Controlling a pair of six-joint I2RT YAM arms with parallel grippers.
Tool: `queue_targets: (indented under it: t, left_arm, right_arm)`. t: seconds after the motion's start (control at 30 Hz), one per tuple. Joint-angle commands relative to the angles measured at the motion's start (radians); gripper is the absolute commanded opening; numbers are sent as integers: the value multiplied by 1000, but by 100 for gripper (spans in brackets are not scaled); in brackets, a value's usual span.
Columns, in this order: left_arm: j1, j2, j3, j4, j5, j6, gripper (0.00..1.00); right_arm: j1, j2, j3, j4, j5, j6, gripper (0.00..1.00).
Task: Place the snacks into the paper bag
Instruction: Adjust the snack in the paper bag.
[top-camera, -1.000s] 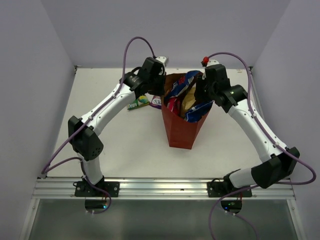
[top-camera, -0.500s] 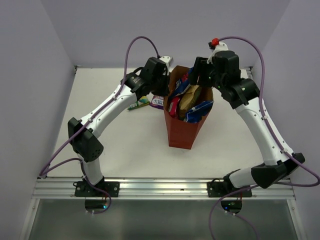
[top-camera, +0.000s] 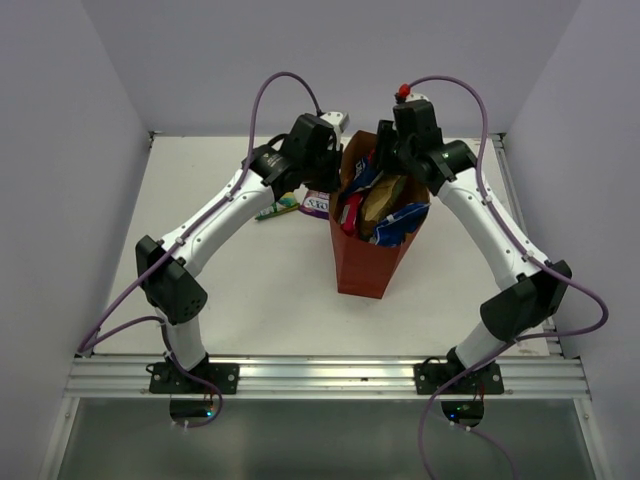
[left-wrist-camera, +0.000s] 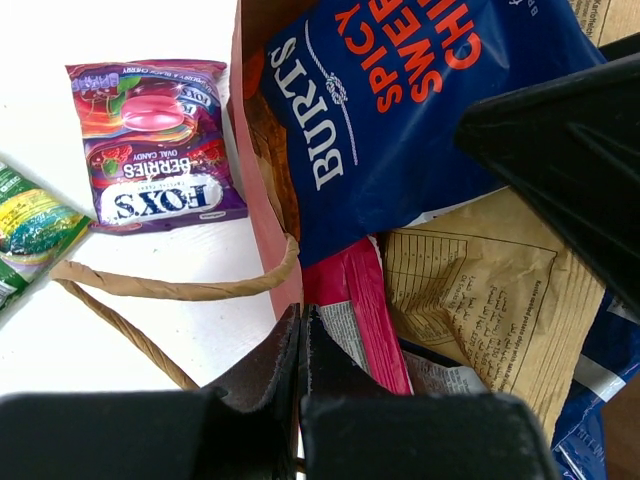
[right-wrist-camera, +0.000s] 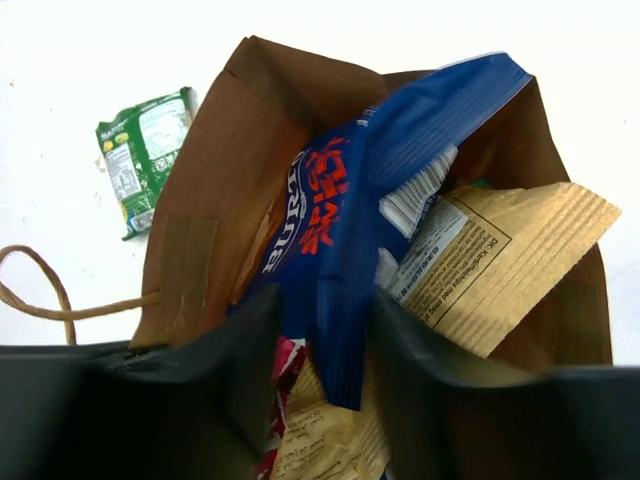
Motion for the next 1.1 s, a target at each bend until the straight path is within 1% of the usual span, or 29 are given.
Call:
queue_targets:
  t: [0.0,0.03,0.07,0.1,0.2,0.3,0.37,0.47,0.5,0.57,0.77,0.83,0.97,1.07]
  left_arm:
    - [-3,-27,56,55,34,10,0]
    - [-3,-27,56,55,37,9,0]
    - [-5,-27,57,56,39,9,0]
    - [-5,-24,57,55,42,9,0]
    - [-7,-24,62,56,43,6,0]
    - [-5,-27,66,55,43,5,0]
    - [-7,-35,69,55,40,0,0]
    - [-5,-41,71,58,40,-7,0]
    - [-5,-42,71,59,43,-10,0]
    - [-5,-42,71,64,50,-15,0]
    - [-5,-36,72,69,51,-27,0]
    - [-7,-35,74,67,53,-29,0]
    - [-7,-32,80,67,63,-32,0]
    - [-5,-32,83,67,65,-32,0]
  right_arm:
    - [9,-8,27,24,19,-15,39]
    - [15,-13,26,38,16,-27,38]
    - [24,-20,14,50,15,-44,25]
    - [47,-29,13,68,16,-64,17]
    - [110,-52,26,82,84,-159,0]
    - [130,-83,23,101,130,-202,0]
    - [133,-132,-16,130,165,-223,0]
    - [141,-212,-121,242,171,-226,0]
    - [142,-229,-148,303,168,-222,0]
    - [144,-261,-223,355,156,-193,0]
    - [144,-266,-388,516,47,-99,0]
    - [144,-264,-438,535,16,-82,0]
    - [144,-276,-546,636,-13,-87,0]
    - [144,-267,-584,638,-13,-91,0]
